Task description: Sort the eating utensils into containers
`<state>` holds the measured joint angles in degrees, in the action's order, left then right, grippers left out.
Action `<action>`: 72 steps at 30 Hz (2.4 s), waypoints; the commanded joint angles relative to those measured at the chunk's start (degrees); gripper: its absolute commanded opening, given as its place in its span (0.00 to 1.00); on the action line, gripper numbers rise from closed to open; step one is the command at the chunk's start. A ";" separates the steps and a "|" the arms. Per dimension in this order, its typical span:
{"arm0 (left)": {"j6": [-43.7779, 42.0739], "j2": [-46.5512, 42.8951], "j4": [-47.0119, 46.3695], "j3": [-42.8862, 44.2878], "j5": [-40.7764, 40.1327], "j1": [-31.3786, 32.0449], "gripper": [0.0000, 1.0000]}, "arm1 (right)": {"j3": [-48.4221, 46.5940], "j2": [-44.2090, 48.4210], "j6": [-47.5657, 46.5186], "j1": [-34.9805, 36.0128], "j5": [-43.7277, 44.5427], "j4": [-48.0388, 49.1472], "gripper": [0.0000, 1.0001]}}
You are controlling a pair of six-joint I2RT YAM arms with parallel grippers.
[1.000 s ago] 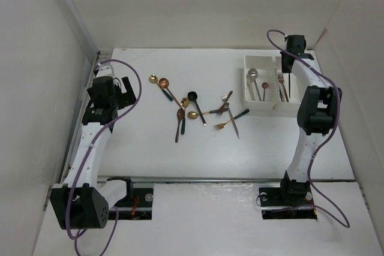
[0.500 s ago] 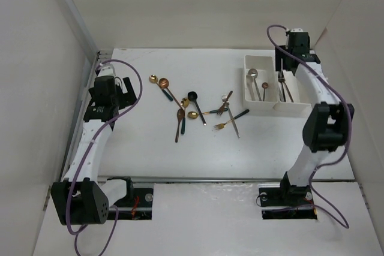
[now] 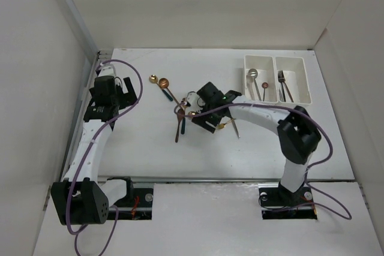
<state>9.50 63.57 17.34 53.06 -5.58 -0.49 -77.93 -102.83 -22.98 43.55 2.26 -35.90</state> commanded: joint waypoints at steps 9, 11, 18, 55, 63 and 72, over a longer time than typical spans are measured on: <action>0.52 -3.89 -1.79 -1.11 1.45 -0.21 0.99 | -14.00 -9.05 27.18 -1.97 -0.25 12.61 0.59; 0.52 -3.89 -1.79 -1.11 0.93 -0.21 0.99 | -16.45 -12.20 31.23 -4.61 0.37 11.65 0.49; 0.52 -4.42 -1.79 -1.11 0.93 -0.21 0.99 | -18.75 -16.09 31.52 -5.32 -3.66 12.69 0.48; 0.52 15.76 2.95 16.95 13.32 3.29 0.99 | -23.85 -2.20 26.94 -27.09 17.05 13.22 0.00; -5.87 30.47 7.35 37.53 -4.22 8.31 0.99 | -21.48 -10.81 25.62 -32.21 11.89 12.43 0.00; -8.80 29.42 2.26 39.52 6.75 6.47 0.99 | -18.22 -11.96 26.67 -33.79 12.93 11.30 0.80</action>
<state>1.91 94.74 19.94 95.33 -8.32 6.20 -95.48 -117.84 3.18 10.66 14.46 -26.35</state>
